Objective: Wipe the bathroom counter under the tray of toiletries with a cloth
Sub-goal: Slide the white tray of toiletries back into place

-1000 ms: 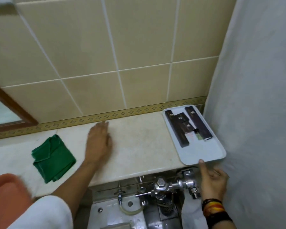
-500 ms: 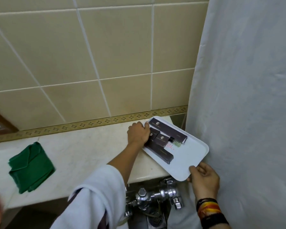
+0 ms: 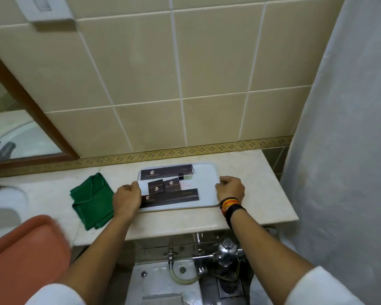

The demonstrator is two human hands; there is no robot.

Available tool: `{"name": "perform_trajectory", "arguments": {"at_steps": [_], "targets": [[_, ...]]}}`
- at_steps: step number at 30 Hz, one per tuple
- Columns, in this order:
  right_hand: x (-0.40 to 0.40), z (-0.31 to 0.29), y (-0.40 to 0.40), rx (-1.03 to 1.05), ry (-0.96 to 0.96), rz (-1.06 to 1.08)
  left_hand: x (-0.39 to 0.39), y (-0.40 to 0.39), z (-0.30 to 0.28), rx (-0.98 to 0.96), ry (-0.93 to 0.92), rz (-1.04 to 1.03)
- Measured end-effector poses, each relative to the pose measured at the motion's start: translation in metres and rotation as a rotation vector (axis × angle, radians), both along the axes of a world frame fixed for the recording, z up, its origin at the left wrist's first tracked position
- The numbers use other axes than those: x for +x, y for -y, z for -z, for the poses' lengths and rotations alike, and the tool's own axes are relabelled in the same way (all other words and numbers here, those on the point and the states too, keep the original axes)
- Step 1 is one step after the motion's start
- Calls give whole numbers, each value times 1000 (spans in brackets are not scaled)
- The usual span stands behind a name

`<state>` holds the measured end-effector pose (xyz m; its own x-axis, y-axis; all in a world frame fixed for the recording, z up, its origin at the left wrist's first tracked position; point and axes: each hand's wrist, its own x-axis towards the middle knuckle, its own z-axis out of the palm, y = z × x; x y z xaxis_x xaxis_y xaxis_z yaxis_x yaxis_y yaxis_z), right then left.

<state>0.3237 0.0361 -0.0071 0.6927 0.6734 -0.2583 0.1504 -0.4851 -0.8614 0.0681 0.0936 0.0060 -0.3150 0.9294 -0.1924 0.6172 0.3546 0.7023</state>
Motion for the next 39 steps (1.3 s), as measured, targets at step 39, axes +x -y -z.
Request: {"name": "perform_trajectory", "arguments": {"at_steps": [39], "targets": [[-402, -41, 62, -35, 609, -975, -320, 79, -13, 59, -375, 181]]}}
